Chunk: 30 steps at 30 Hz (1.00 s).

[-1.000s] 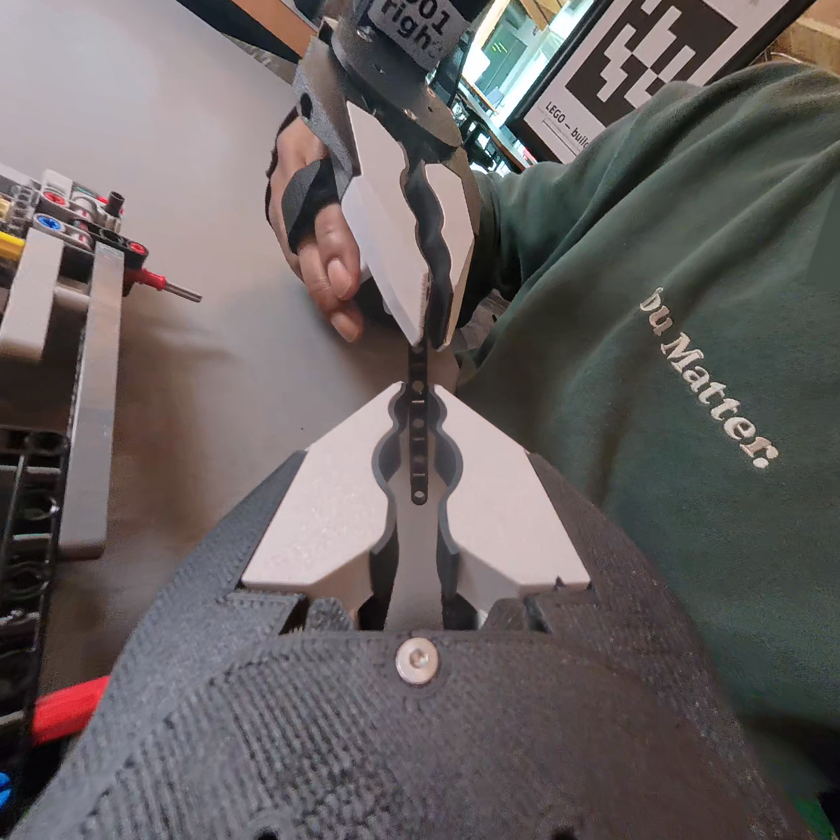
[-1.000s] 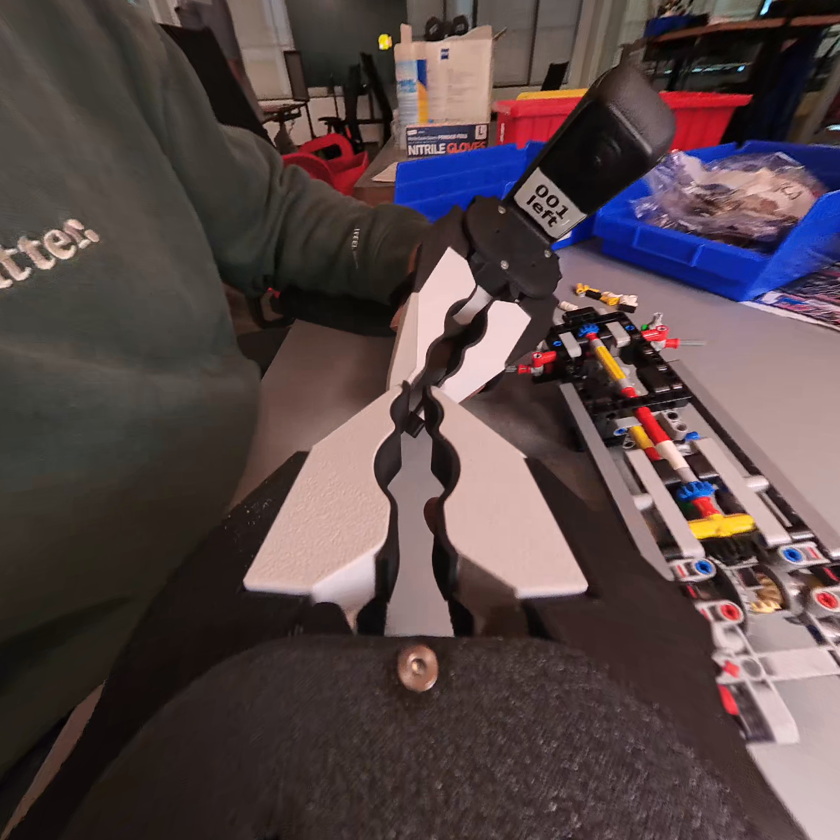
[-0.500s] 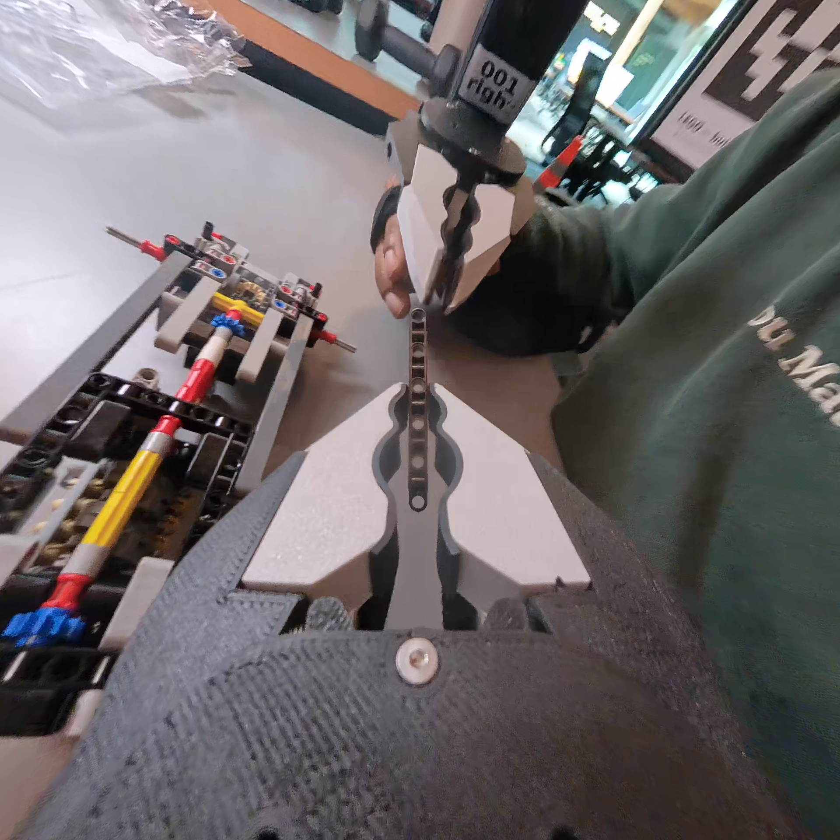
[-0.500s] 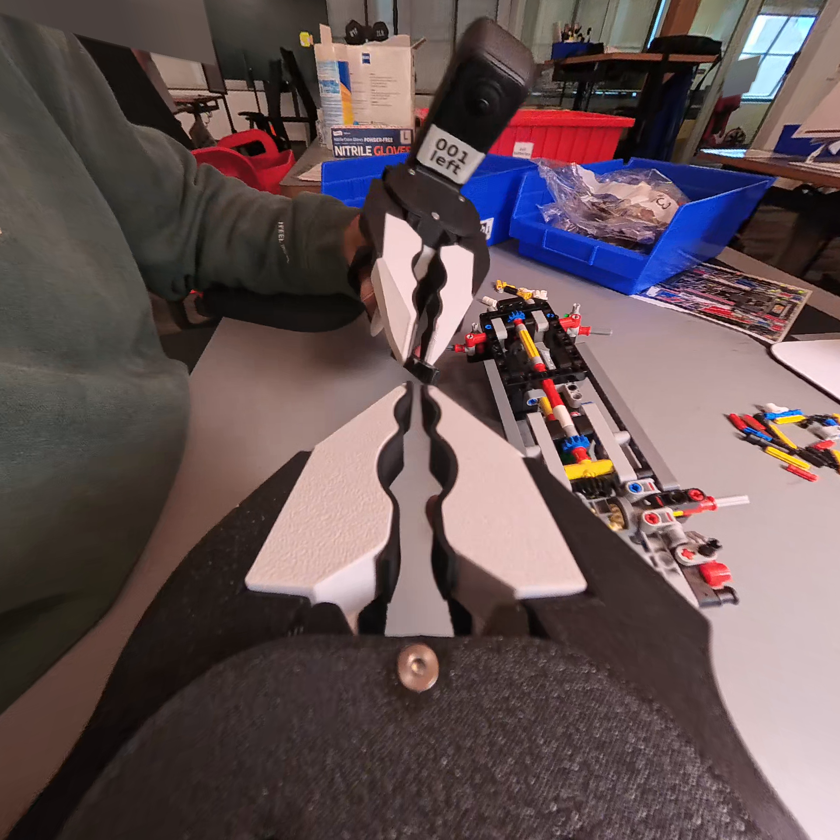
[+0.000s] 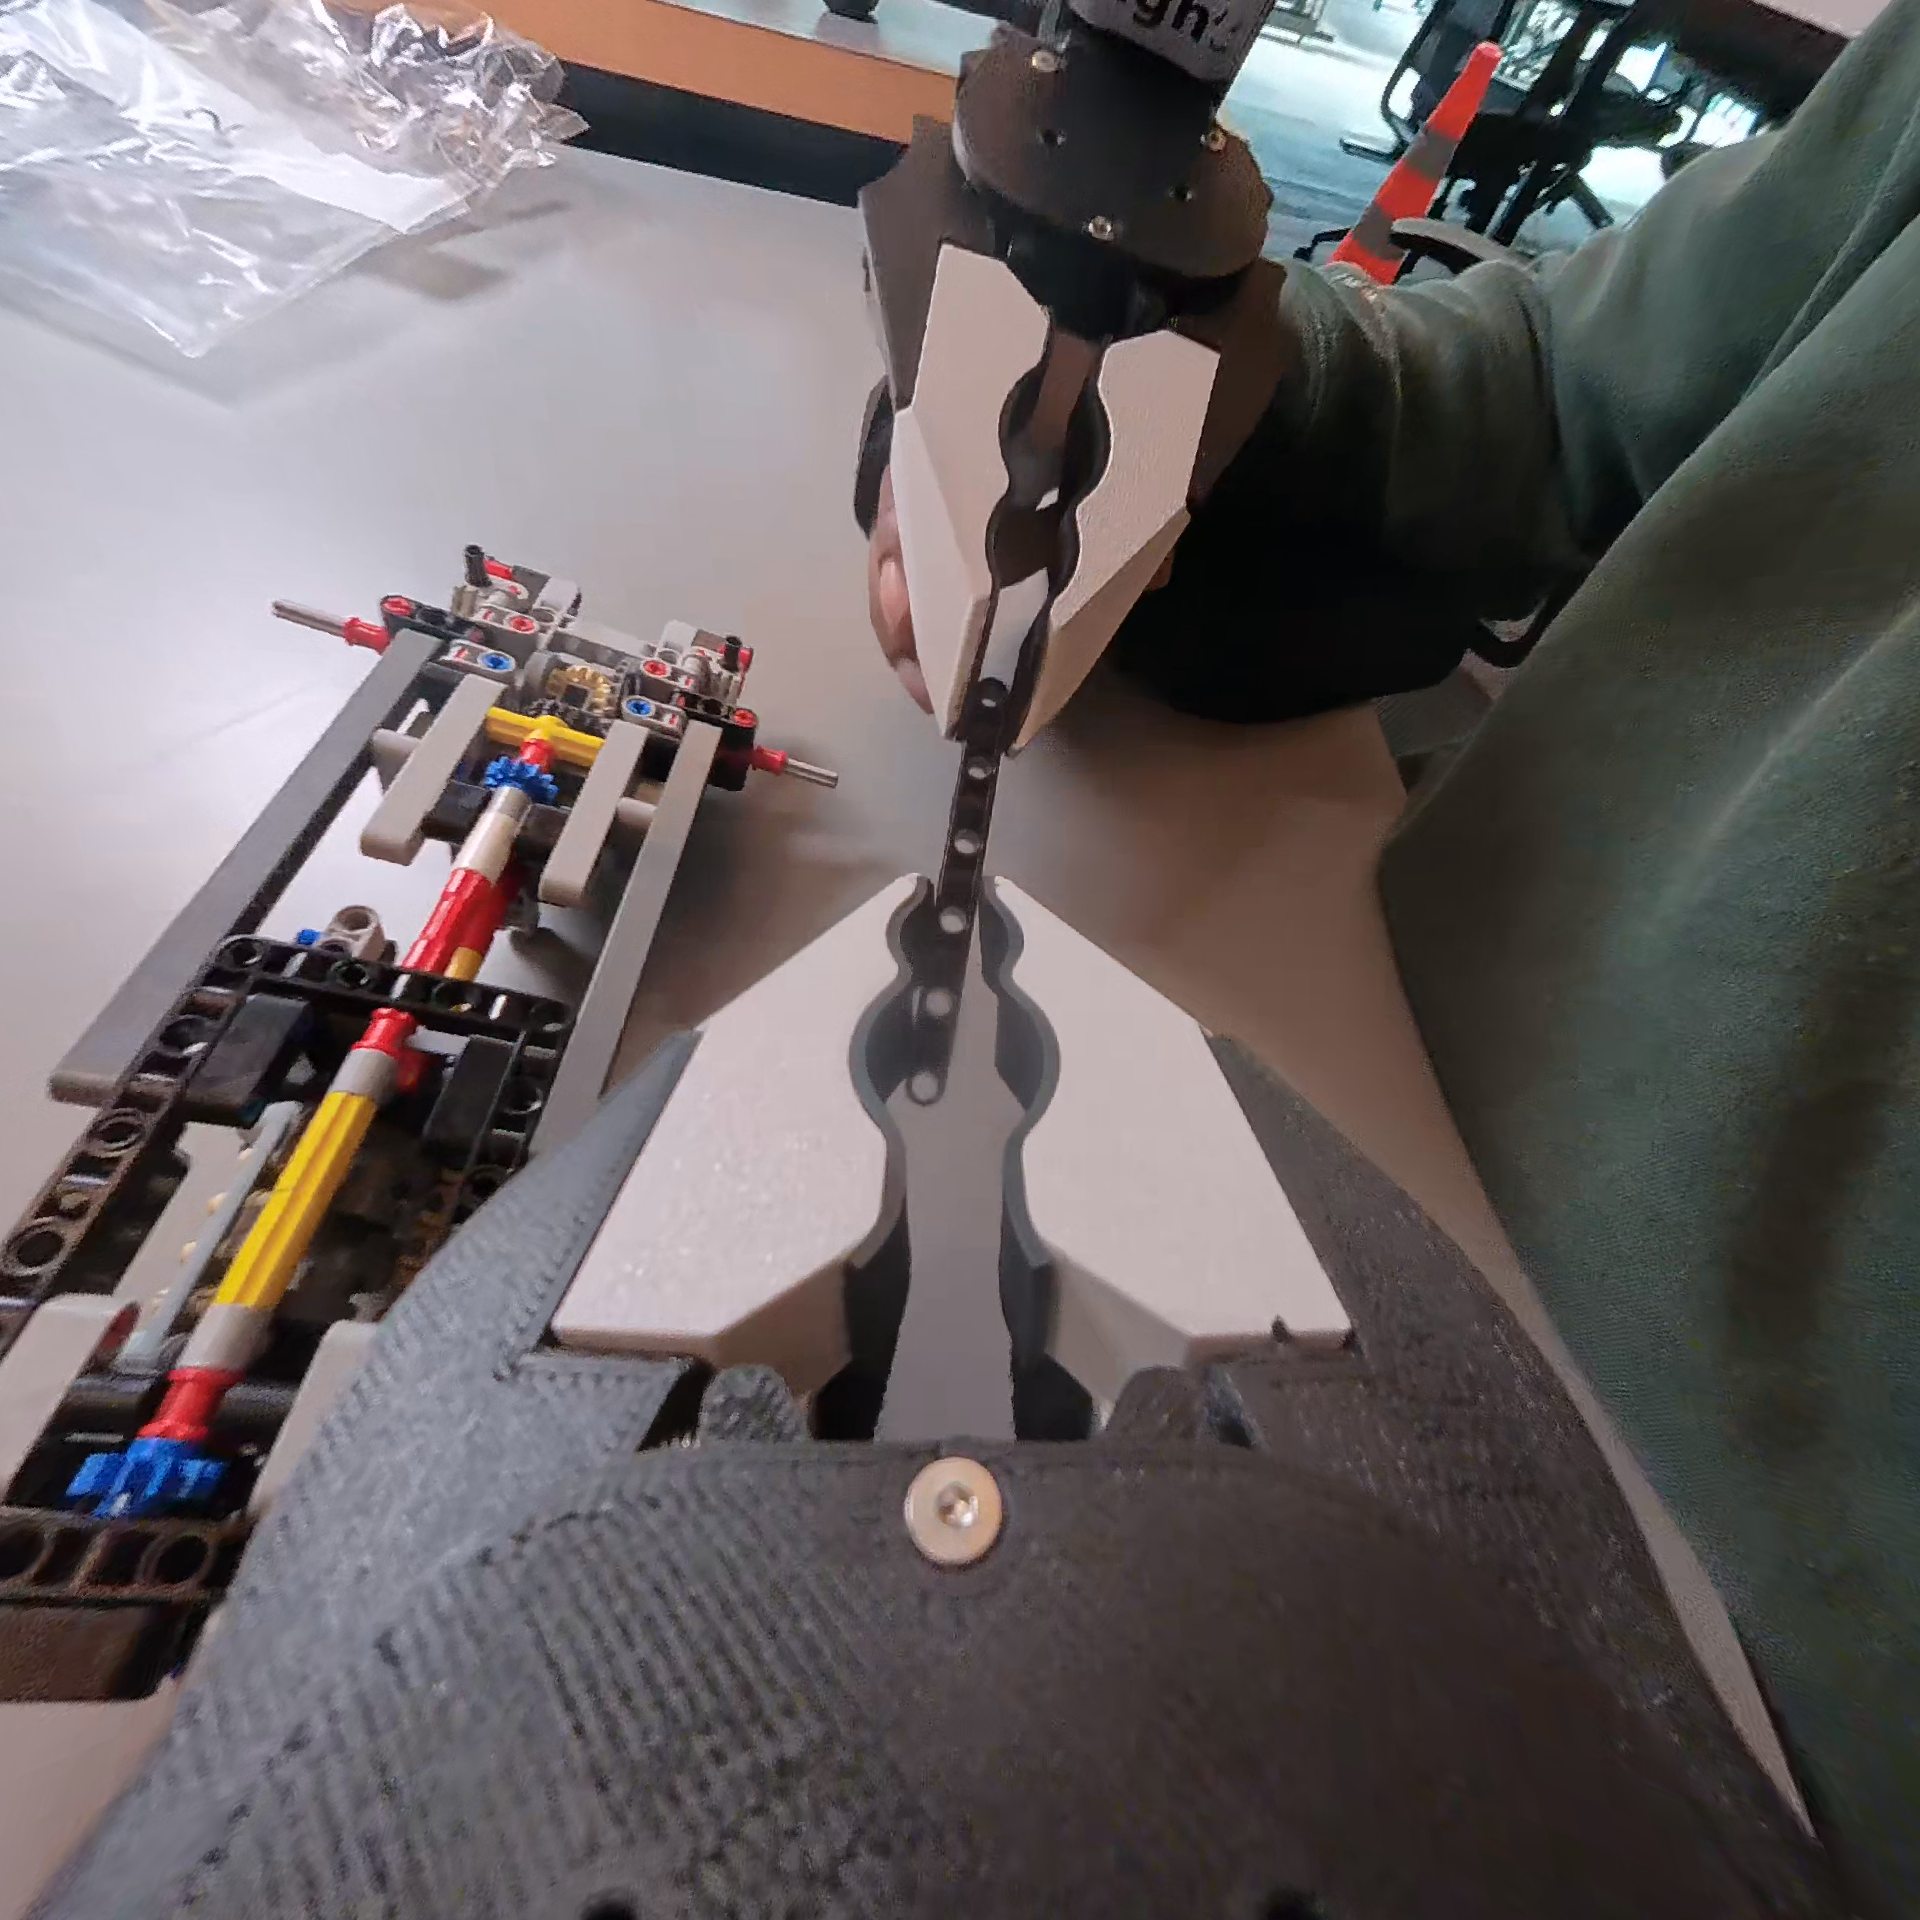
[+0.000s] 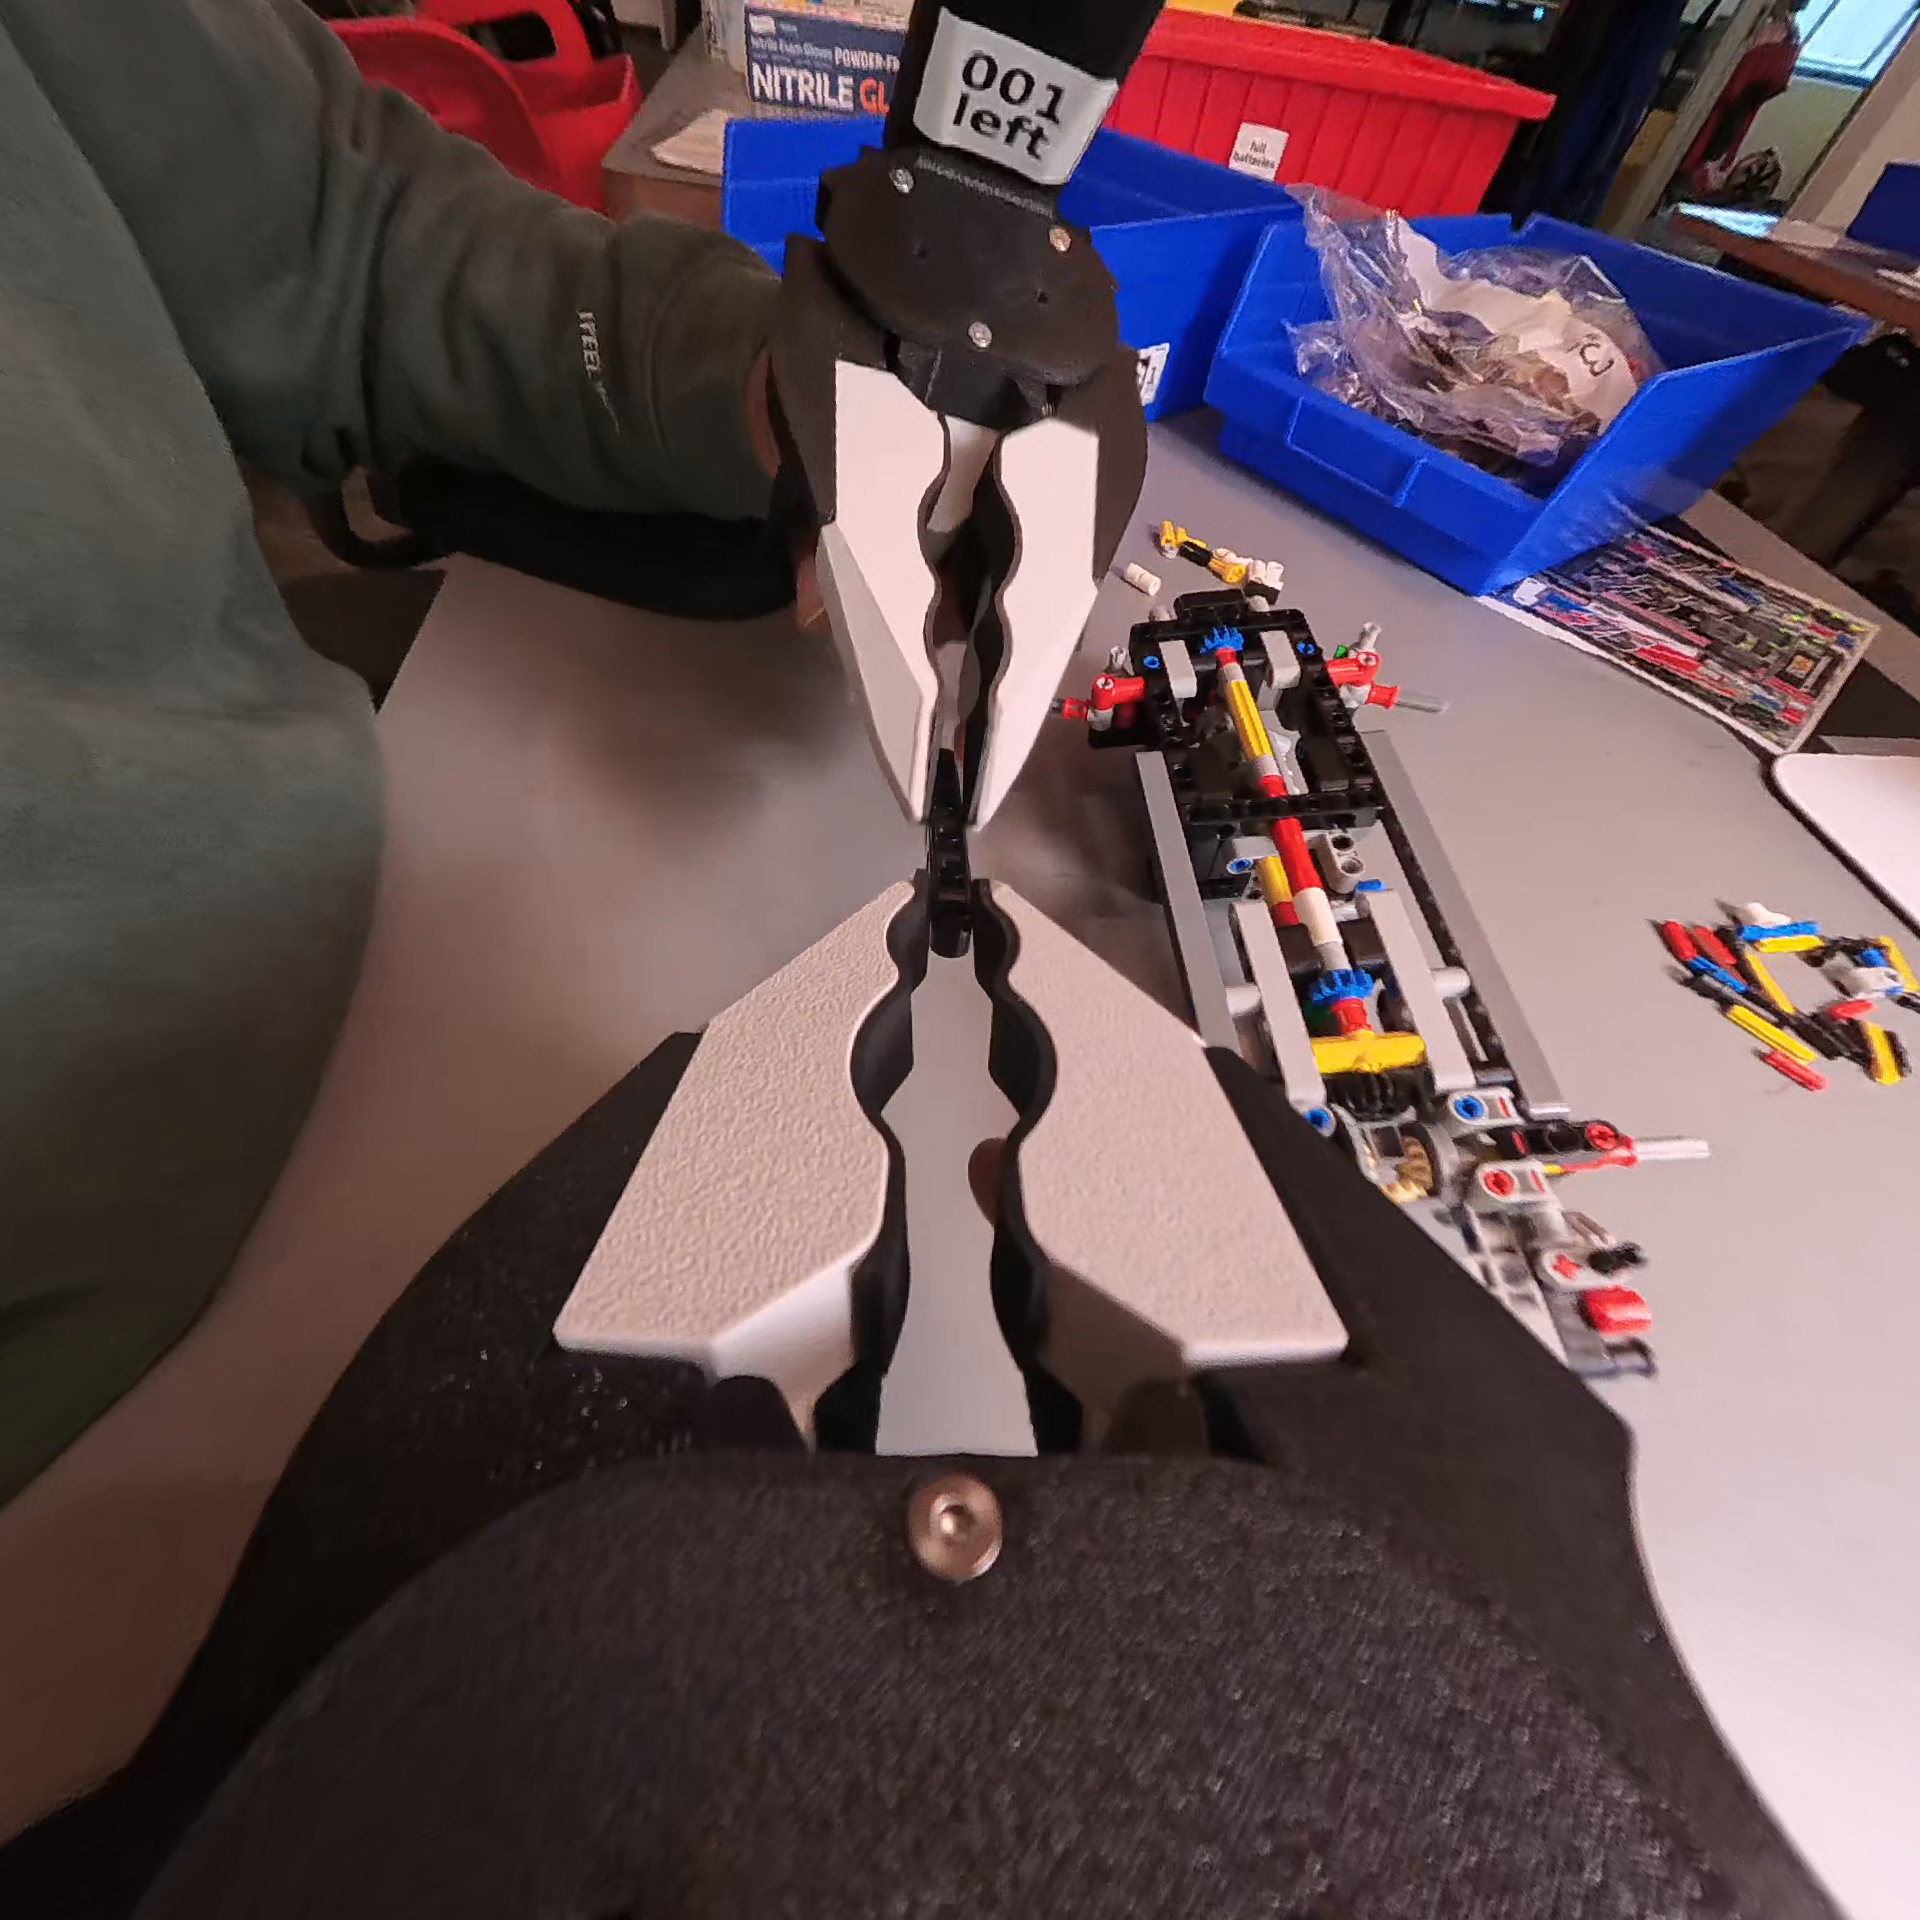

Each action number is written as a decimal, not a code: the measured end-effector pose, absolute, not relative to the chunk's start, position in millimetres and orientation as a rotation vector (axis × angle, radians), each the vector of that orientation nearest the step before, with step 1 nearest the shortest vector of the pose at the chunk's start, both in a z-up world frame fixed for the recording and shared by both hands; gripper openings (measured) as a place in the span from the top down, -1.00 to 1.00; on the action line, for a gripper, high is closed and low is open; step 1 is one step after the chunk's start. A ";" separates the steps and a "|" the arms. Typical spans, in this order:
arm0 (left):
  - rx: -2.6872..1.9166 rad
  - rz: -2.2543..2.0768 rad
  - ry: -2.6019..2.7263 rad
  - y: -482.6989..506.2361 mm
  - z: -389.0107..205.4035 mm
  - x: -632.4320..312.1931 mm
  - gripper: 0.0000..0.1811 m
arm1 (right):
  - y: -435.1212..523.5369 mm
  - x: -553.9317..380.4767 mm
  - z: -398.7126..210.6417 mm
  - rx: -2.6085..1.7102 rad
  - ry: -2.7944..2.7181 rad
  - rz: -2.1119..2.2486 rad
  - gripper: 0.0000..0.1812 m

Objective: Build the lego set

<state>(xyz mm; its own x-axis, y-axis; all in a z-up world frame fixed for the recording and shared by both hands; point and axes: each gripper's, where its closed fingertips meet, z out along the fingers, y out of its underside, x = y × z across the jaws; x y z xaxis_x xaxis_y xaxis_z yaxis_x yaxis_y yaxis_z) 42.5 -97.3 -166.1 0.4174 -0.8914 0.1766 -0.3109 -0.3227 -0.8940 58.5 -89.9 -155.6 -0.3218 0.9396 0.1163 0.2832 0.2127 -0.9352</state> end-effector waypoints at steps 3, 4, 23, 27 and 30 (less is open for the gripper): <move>-1.837 -0.795 1.012 -89.0 -164.0 32.8 0.90 | -84.1 71.0 -165.9 -1.179 -1.825 1.074 0.95; -1.828 -0.770 0.991 -85.0 -160.3 28.4 0.82 | -83.2 75.0 -172.4 -1.198 -1.864 1.049 0.95; -2.122 -0.519 0.814 -54.3 -189.1 -85.4 0.17 | -13.7 105.3 -195.9 -1.446 -1.830 0.664 0.93; -2.129 -0.551 0.897 -68.0 -188.7 -76.9 0.39 | 6.3 105.9 -202.0 -1.474 -1.781 0.540 0.91; -2.133 -0.638 0.959 -82.6 -187.5 -67.3 0.48 | 25.0 100.1 -203.0 -1.498 -1.698 0.448 0.93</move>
